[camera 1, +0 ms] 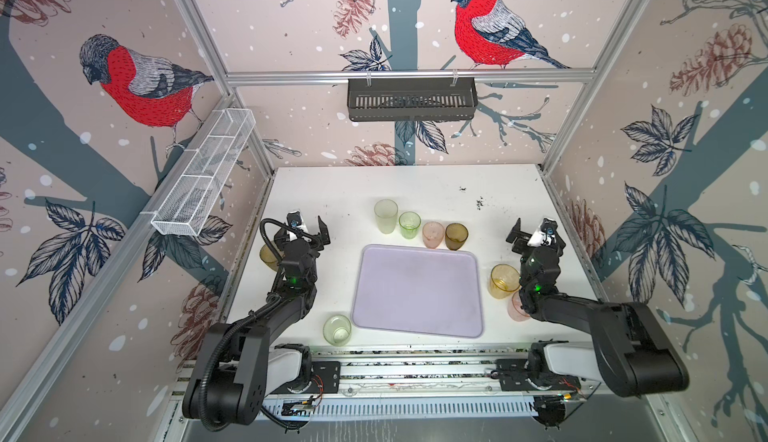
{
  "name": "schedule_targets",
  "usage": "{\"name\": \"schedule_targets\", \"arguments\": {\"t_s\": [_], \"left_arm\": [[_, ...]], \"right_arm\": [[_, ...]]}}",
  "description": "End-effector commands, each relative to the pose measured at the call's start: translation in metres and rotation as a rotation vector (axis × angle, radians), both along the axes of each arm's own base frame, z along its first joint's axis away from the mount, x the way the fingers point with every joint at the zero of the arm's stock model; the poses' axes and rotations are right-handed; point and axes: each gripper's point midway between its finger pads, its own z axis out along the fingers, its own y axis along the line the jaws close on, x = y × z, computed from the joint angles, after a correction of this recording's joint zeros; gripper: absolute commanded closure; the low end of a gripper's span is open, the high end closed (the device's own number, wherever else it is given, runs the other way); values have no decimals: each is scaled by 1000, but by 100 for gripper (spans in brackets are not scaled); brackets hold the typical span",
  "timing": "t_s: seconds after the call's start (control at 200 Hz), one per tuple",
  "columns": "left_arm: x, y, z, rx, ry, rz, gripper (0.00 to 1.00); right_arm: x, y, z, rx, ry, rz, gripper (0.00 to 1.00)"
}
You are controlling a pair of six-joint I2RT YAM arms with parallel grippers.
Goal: Place the glasses into the tray
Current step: 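Raise both arms and swing the grippers forward over the table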
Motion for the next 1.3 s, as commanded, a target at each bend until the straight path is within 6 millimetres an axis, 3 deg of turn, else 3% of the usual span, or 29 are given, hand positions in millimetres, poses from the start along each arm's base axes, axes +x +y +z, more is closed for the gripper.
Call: {"name": "schedule_targets", "arguments": {"t_s": [0.0,0.205,0.48,0.77,0.891,0.936,0.956,1.116,1.296], "left_arm": [[-1,-12,-2,-22,64,-67,1],[-10,-20,17,-105,122,-89,1],[-22,-40,29,-217,265,-143,1],[-33,-54,41,-275,421,-164,0],[-37,-57,43,-296,521,-156,1],[-41,-58,34,-308,578,-150,1],[-40,-59,44,-318,570,-153,1],[-47,-65,48,-376,676,-146,1],[-69,-77,46,-397,814,-166,1]], "right_arm": [[-1,12,7,-26,38,53,0],[-22,28,33,-26,17,108,0],[-42,29,64,44,30,69,0],[-42,37,90,149,154,74,0],[-38,49,98,132,217,114,0],[-36,54,101,117,246,125,0],[-35,56,103,114,255,130,0],[-29,84,112,64,344,253,0],[-33,113,118,63,394,389,0]]}}
